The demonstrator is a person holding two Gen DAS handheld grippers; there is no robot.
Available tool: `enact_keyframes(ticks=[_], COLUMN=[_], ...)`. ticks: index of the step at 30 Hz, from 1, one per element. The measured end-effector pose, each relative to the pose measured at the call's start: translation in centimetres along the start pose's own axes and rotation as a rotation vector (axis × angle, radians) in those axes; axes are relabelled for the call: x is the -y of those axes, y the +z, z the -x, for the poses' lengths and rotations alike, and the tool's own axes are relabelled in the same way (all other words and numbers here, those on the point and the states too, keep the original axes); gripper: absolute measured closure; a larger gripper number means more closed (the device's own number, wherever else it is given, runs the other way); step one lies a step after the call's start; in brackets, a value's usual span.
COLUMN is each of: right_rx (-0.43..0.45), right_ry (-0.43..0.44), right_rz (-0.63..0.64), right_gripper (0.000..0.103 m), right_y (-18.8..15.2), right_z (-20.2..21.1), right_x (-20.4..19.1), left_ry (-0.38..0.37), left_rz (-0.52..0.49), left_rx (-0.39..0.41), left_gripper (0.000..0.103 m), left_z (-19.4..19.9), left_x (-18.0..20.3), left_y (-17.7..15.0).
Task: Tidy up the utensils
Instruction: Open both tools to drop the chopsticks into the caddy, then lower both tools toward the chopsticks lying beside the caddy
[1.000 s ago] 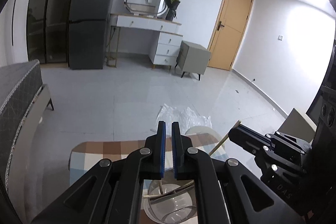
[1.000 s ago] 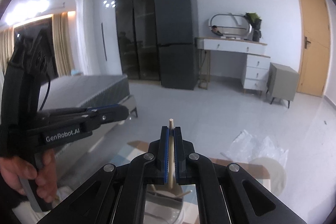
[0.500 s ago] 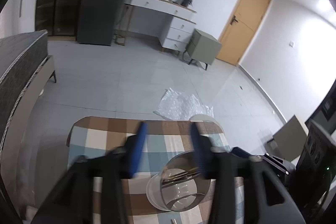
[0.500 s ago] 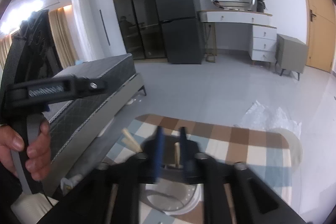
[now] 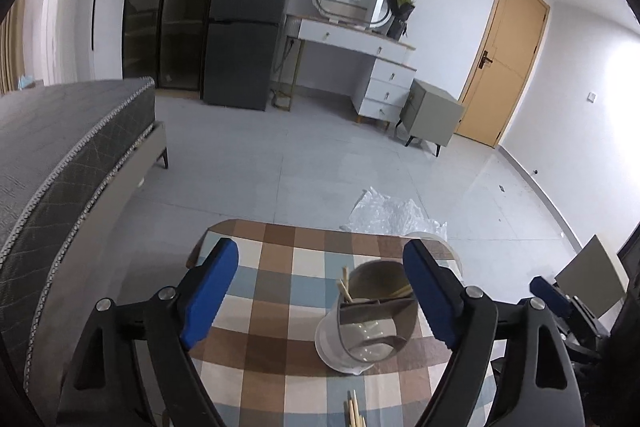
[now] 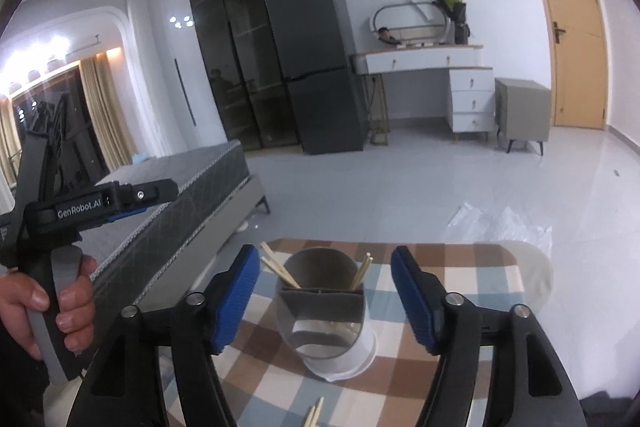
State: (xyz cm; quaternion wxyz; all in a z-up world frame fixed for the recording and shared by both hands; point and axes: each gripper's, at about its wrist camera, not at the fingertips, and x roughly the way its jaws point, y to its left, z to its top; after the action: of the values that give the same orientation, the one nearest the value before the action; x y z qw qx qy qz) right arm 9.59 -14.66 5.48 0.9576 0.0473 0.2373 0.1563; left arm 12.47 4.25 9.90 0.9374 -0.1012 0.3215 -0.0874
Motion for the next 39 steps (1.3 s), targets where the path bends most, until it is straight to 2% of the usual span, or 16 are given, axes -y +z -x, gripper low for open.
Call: enact_keyframes(ticks=[9,15,22,31,35,39], right_rx=[0.085,0.135,0.167,0.146,0.112,0.034], right_ry=[-0.023,-0.048,-0.066,-0.101,-0.107,-0.104], right_rz=[0.007,0.018,0.021,0.011,0.001,-0.024], right_gripper=[0.019,0.016,0.008,0.0,0.0,0.0], right_y=[-1.1,-2.9,-5.1,-7.9,-9.7,-11.4], right_z=[5.4,8.0,9.3,9.2,8.8,7.6], right_x=[-2.0,-2.9,-3.5,-3.7,-3.5,-3.0], left_ry=[0.043,0.043,0.044,0.042,0.041,0.038], left_rz=[-0.059,-0.059,-0.085,-0.084,-0.069,-0.05], left_rx=[0.074,0.095,0.119,0.086,0.061,0.029], left_gripper=[0.015,0.01,0.009,0.009,0.009,0.009], left_z=[3.2,4.5,5.2,4.4,3.2,2.4], left_x=[1.8,1.9,2.4,1.8,0.9,0.9], left_y=[-1.8,-3.1,-4.7,-7.1,-8.4,-10.5])
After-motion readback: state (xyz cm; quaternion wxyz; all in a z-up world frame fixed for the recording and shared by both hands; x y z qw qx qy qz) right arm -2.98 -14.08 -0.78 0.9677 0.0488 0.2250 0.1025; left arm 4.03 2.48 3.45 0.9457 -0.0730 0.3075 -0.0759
